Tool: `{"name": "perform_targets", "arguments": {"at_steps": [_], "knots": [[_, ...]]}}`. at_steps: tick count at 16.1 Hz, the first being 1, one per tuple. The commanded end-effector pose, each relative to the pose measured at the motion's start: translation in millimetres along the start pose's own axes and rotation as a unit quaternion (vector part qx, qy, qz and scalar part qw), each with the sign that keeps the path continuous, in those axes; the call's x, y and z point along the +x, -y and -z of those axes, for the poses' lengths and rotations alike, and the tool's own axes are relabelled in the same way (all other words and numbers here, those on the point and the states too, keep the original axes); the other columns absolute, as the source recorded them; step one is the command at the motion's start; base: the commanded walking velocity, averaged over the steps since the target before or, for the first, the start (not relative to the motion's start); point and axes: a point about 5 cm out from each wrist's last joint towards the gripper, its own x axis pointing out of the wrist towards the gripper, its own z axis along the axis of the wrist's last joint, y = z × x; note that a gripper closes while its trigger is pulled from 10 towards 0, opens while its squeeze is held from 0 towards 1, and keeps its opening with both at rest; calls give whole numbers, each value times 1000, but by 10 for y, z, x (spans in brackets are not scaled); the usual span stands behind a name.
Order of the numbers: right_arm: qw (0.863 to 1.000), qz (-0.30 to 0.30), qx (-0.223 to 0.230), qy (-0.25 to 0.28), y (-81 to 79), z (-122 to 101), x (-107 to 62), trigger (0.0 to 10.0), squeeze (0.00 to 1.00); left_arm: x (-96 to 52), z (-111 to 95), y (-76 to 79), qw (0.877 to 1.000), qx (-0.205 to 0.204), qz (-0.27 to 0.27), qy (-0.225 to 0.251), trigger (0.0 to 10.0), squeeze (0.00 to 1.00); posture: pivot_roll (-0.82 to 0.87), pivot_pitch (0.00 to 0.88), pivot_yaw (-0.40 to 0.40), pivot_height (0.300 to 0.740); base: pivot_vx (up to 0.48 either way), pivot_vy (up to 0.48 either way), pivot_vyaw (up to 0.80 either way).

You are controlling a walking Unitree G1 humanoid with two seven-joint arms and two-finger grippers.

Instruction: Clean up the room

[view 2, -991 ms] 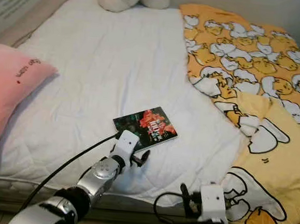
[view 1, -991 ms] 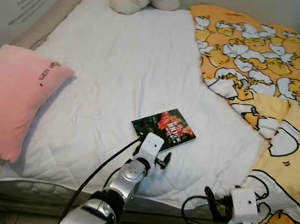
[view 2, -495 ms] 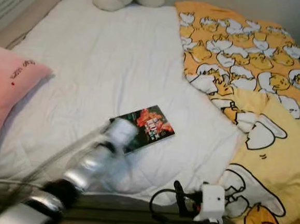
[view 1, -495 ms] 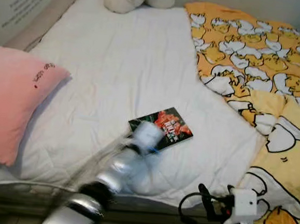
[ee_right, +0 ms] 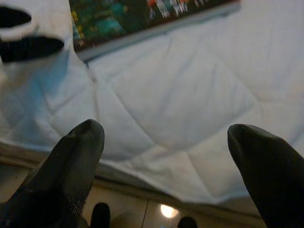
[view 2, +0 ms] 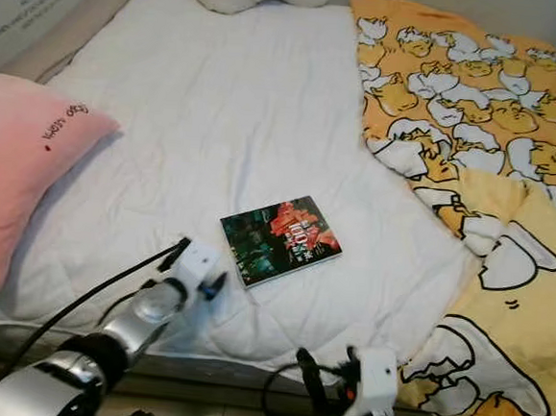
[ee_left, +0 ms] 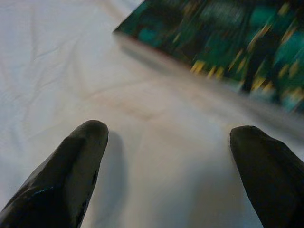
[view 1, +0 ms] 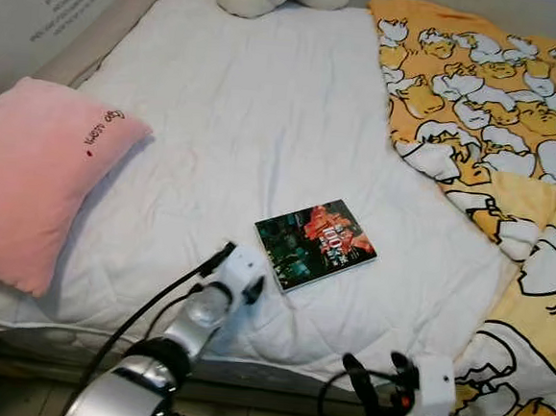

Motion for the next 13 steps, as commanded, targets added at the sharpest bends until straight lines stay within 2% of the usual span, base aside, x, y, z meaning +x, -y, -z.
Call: {"name": "perform_targets", "arguments": {"at_steps": [1,4,6,7,8,9,10,12,13], "knots": [[1000,5,0,-4,39,6,-38,10000,0,19,-42,78,1000,-13,11,0,10000,0,-102,109,-31,740,0,0,0],[1000,-4,2,-16,-36,64,-53,10000,0,45,-115,375,999,-17,48,-14,10000,0,-109,115,-17,740,0,0,0],[1000,-6,1,-18,-54,75,-60,10000,0,40,-127,504,997,-19,70,-20,10000,0,-117,116,-10,740,0,0,0],[1000,-5,0,-22,-40,90,-75,10000,0,34,-185,650,995,-18,96,-12,10000,0,-121,118,-7,740,0,0,0],[1000,-2,-1,-25,-27,107,-95,10000,0,27,-270,783,992,-32,121,4,10000,0,-126,118,-3,740,0,0,0],[1000,1,-3,-27,-8,119,-124,10000,0,12,-435,932,986,-60,152,43,10000,0,-127,119,-1,740,0,0,0],[1000,2,-4,-28,-2,120,-129,10000,0,8,-466,956,984,-65,157,51,10000,0,-127,119,-1,740,0,0,0],[999,8,-9,-36,36,144,-144,10000,0,-40,-640,1090,971,-90,195,102,10000,0,-107,113,-7,740,0,0,0],[999,7,-10,-39,39,151,-144,10000,0,-58,-664,1123,968,-91,205,112,10000,0,-104,110,-10,740,0,0,0]]}}
